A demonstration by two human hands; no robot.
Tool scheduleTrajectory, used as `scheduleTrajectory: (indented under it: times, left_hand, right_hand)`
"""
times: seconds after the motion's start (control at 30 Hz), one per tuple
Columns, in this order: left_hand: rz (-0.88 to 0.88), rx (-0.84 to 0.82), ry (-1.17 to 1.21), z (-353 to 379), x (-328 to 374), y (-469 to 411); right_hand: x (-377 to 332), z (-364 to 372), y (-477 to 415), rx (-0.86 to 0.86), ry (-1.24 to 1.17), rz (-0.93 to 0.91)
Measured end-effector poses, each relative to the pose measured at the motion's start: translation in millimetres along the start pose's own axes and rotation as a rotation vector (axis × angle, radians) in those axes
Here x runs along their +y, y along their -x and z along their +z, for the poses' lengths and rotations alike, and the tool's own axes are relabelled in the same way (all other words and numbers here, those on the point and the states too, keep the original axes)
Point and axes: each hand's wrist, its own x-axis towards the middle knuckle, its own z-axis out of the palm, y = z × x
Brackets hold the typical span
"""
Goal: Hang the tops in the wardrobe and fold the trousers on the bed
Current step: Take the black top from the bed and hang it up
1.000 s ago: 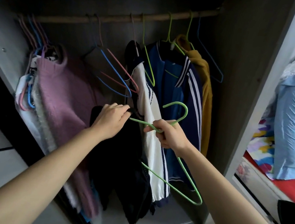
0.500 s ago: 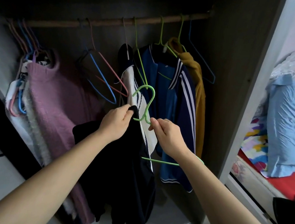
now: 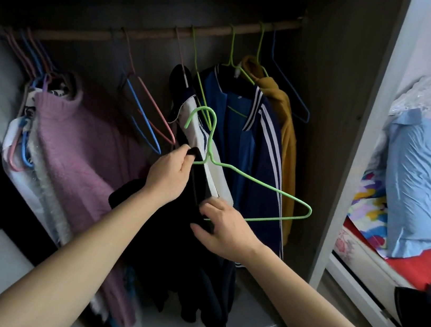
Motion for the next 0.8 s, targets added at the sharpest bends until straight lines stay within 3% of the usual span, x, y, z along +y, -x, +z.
scheduleTrajectory:
  times: [0.1, 0.17, 0.33, 0.47, 0.57, 0.8]
  left_hand:
    - [0.001, 0.005, -0.013, -1, -4, -1]
    - [0.03, 0.005, -0.014, -2, -3, 2]
    - [0.033, -0.014, -0.081, 5, -8, 7]
    - [-0.01, -0.047, -0.118, 9, -20, 8]
    - [-0.068, -0.031, -0.103, 6, -31, 8]
    - [-0.105, -0.022, -0.06, -6, -48, 9]
  right_hand:
    - [-8, -5, 4, -0.096, -0.186, 0.15]
    - [-6, -10, 5, -0.232, -0.184, 0.241]
    - [-1, -24, 7, -0.498, 0.105, 0.224]
    - [1, -24, 17, -0.644, 0.487, 0.03]
    - [12, -27, 27, -0.627, 0.545, -0.015]
    - [47, -36, 46, -0.307, 0.36, 0.018]
